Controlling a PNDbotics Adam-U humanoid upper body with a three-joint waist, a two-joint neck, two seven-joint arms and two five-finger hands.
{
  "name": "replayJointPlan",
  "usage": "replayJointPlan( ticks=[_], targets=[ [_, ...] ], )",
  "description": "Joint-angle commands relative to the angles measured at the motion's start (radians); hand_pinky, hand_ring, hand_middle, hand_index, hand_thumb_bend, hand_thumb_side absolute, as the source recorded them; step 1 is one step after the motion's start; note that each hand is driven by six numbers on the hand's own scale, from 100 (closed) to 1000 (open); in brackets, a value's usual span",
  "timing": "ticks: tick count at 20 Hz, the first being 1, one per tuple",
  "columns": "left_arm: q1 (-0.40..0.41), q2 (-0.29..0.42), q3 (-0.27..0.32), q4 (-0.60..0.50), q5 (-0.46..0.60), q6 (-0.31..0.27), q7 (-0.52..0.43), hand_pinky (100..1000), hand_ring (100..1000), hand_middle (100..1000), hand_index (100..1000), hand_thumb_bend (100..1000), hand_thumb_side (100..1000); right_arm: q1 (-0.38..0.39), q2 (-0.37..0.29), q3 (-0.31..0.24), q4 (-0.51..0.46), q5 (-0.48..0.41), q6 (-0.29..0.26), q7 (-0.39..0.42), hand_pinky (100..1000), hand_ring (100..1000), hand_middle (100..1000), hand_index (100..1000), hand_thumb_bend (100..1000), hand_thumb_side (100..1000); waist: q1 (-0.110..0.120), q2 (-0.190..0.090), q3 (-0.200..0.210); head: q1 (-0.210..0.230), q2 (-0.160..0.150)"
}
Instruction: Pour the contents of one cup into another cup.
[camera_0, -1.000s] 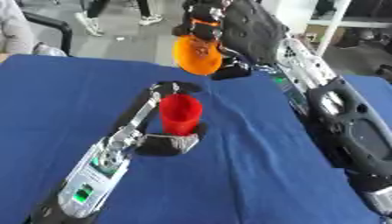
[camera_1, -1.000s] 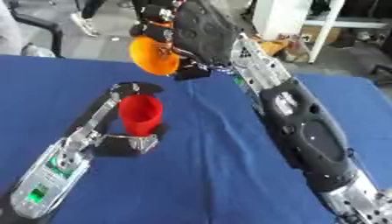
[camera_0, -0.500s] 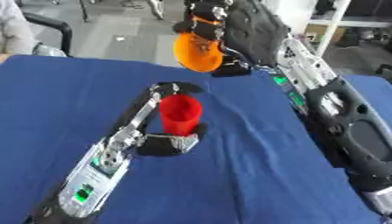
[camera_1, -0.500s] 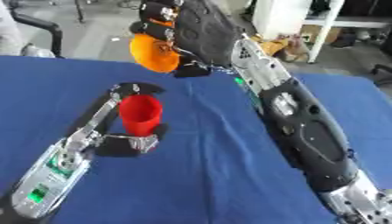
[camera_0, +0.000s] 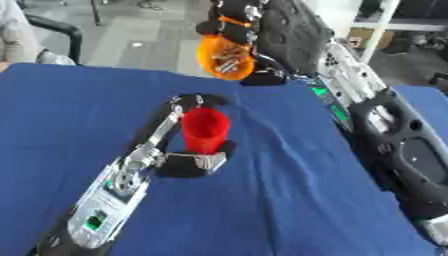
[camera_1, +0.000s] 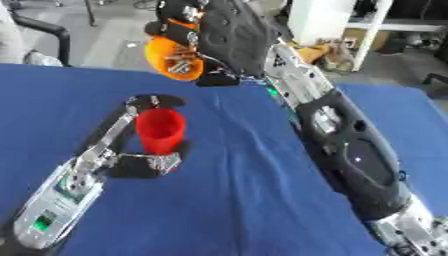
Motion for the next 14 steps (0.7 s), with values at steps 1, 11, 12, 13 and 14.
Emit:
replayJointPlan(
  ticks=[1,11,12,13,14],
  targets=[
    [-0.023,-0.01,0.011,-0.009,0.0,0.0,0.004,208,454,506,788,107,130,-0.021,-0.023,-0.004,-0.016,0.017,-0.008,-0.02,759,665,532,685,100,269,0.003,-0.018,0.002,0.0,-0.009],
    [-0.025,-0.01,0.006,-0.021,0.014,-0.001,-0.008,210,455,506,789,120,127,-0.02,-0.021,-0.004,-0.002,0.029,-0.011,-0.028,760,666,532,684,100,266,0.0,-0.019,0.005,0.0,-0.011],
    [-0.025,-0.01,0.006,-0.021,0.014,-0.001,-0.008,210,455,506,789,121,128,-0.02,-0.021,-0.004,-0.001,0.029,-0.011,-0.028,760,666,532,684,100,266,0.0,-0.019,0.006,0.0,-0.011],
    [-0.025,-0.01,0.006,-0.021,0.013,-0.001,-0.008,210,455,506,789,119,127,-0.02,-0.021,-0.004,-0.001,0.029,-0.011,-0.028,760,666,532,684,100,265,-0.001,-0.019,0.006,0.0,-0.011],
    [-0.025,-0.01,0.006,-0.021,0.013,-0.001,-0.008,210,456,506,789,119,128,-0.02,-0.021,-0.004,-0.001,0.029,-0.011,-0.028,760,666,532,684,100,266,-0.001,-0.019,0.006,0.0,-0.012]
  ],
)
